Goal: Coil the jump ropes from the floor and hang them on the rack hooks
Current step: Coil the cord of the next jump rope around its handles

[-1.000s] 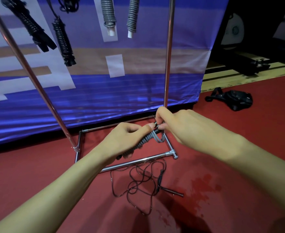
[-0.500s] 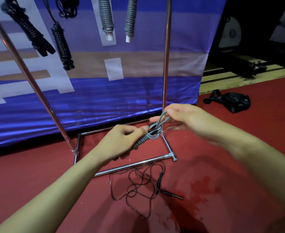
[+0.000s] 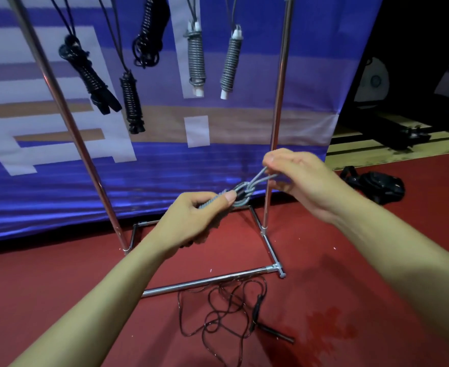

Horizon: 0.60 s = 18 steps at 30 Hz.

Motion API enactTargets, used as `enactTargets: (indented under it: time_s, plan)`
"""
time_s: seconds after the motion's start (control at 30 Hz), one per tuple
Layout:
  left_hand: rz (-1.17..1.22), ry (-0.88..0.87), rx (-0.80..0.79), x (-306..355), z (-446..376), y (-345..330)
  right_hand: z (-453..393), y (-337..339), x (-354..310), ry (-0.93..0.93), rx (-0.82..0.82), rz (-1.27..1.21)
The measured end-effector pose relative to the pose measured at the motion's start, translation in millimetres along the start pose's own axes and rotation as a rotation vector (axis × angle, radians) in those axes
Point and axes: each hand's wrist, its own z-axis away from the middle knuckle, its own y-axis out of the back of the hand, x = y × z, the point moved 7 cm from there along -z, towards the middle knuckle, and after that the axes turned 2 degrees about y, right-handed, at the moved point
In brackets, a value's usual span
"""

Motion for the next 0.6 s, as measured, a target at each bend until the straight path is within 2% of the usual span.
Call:
enactTargets:
  time_s: [0.07,0.13,0.27,0.37,0.47,0.6]
  plan:
    - [0.048,-0.037,-0.008,11.9,-5.7,-0.5,-10.2,7.7,-8.3,-0.076,0.059,-0.122]
    - [0.073,-0.069,0.017,24.4,-12.2,0.7,-21.5,10.6,-22.7,-0.09,0.032,-0.122]
    - [0.053,-0.117,0.059,52.4,-31.6,0.1,-47.3,23.4,-65.2,0.059,-0.043,0.216]
    - [0.149,-0.159,-0.033,80.9,-54.0,-4.9,-71.2,44.2,-101.2,0.139,-0.017,0.259]
    - [0.103,-0.218,-0.102,115.2,-79.9,-0.4,-101.5,65.4,-136.1,0.205,0.042,0.385]
    - [0.051,-0.27,-0.074,158.9,-116.6,14.2,-145.7,79.3,-178.9,0.272,0.018,0.474]
